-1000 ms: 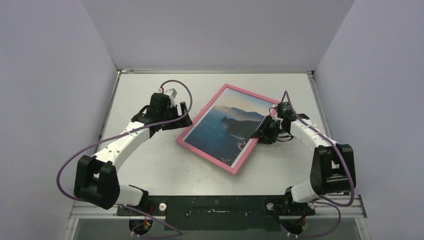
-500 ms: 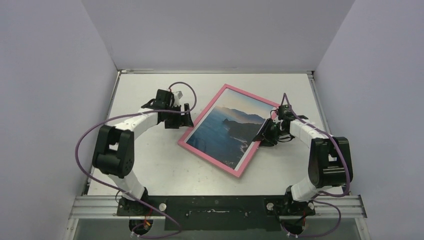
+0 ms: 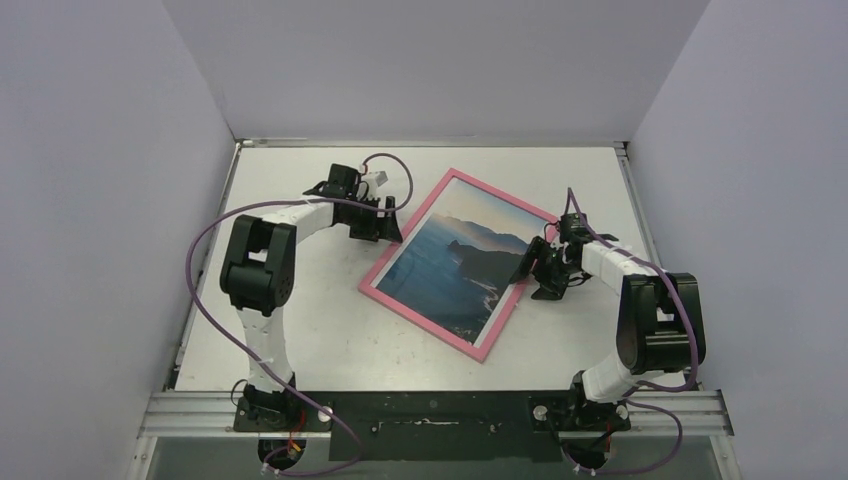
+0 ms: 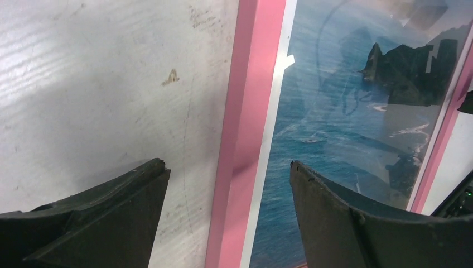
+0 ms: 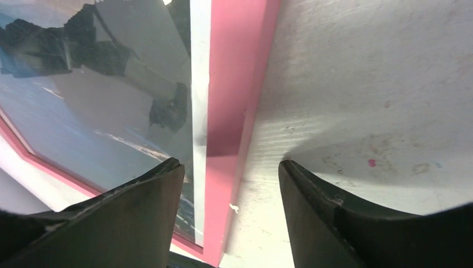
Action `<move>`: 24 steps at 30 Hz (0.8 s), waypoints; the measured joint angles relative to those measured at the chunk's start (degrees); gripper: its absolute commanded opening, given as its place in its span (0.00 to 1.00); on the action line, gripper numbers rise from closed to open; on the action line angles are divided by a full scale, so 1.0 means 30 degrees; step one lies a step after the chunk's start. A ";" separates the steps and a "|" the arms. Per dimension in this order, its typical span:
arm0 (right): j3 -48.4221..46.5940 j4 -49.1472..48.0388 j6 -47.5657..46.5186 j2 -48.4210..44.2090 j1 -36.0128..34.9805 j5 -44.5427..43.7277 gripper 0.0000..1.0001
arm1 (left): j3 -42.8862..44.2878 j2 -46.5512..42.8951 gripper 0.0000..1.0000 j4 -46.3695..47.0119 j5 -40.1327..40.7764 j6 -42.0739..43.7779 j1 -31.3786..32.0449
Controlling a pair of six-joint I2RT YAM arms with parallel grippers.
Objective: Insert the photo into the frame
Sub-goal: Turn over the photo frame at the center of the board, then adjust the photo frame at the center of the board.
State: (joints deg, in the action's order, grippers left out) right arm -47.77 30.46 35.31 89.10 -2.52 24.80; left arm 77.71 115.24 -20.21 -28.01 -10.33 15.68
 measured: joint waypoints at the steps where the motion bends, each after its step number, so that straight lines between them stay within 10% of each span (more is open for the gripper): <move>1: 0.0000 0.0007 -0.0102 0.0000 0.0051 -0.0197 0.66 | 0.0204 0.0182 0.78 0.0036 -0.0197 0.0044 -0.0022; 24: -0.2149 -0.0415 0.0284 0.2397 -0.0423 -0.0692 0.44 | -0.0204 0.0845 0.28 0.0452 -0.1290 -0.1698 -0.0117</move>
State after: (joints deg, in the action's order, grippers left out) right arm -54.22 29.21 36.16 96.29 -3.79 22.72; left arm 77.10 117.78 -18.85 -31.88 -15.42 15.33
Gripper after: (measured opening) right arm 0.445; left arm 0.290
